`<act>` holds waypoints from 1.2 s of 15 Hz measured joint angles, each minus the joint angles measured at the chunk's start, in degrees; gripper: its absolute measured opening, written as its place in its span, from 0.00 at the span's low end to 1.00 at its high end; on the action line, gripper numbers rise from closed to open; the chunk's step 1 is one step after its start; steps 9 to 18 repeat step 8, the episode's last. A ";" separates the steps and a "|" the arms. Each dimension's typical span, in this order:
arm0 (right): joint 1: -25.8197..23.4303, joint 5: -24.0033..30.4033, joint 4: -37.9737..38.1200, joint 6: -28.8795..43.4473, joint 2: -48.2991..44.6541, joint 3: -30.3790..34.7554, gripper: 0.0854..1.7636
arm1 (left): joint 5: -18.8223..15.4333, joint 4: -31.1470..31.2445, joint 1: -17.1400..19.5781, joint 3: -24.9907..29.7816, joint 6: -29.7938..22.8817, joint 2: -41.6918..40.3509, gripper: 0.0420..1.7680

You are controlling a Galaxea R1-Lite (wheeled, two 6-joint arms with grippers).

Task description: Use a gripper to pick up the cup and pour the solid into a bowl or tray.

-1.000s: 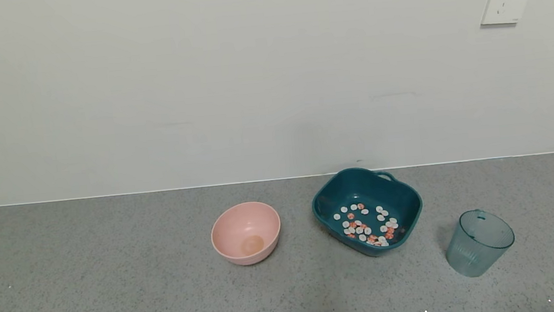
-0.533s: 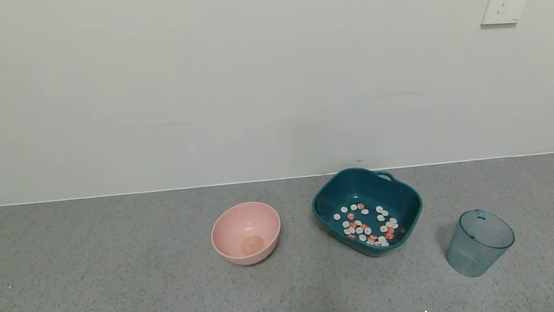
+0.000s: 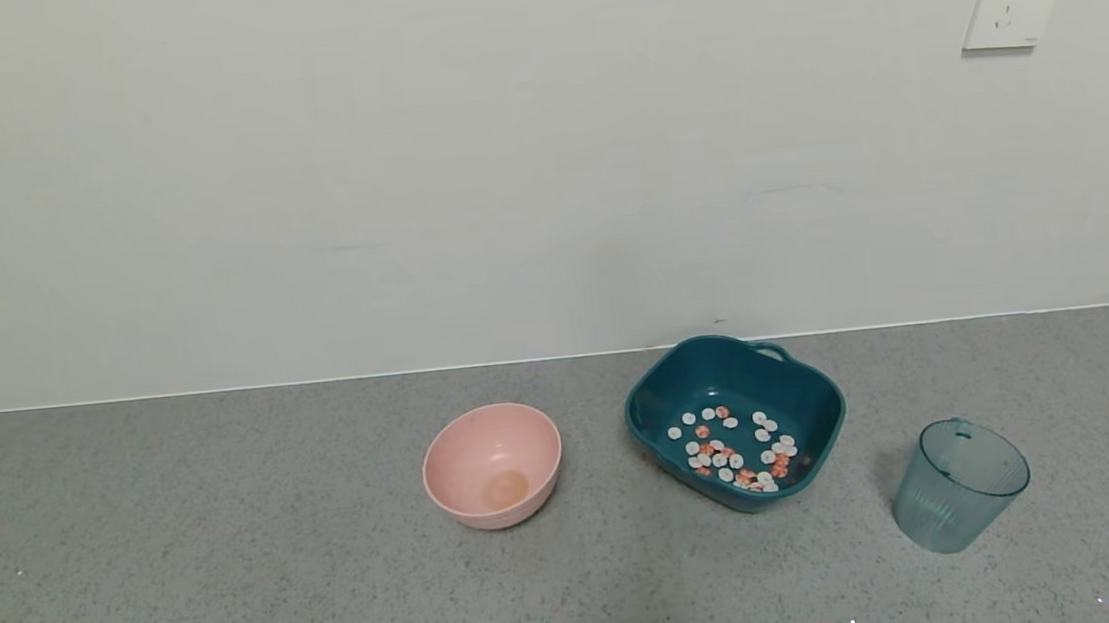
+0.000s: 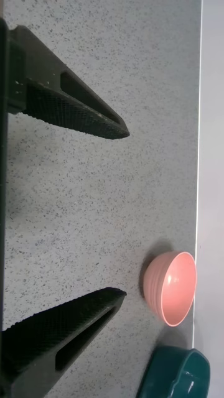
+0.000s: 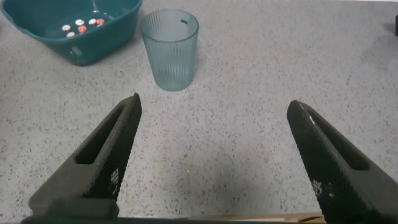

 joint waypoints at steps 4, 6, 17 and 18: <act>2.82 -0.15 1.74 -0.20 -3.73 1.82 0.96 | 0.00 0.00 -0.02 0.00 0.00 0.00 0.97; 4.12 -0.22 4.66 -1.43 -8.98 1.93 0.96 | 0.00 0.02 0.00 0.00 0.00 0.00 0.97; 4.64 -0.26 5.52 -1.95 -12.96 1.96 0.96 | 0.00 0.00 -0.02 0.00 0.00 0.00 0.97; 4.64 -0.26 5.52 -1.95 -12.96 1.96 0.96 | 0.00 0.00 -0.02 0.00 0.00 0.00 0.97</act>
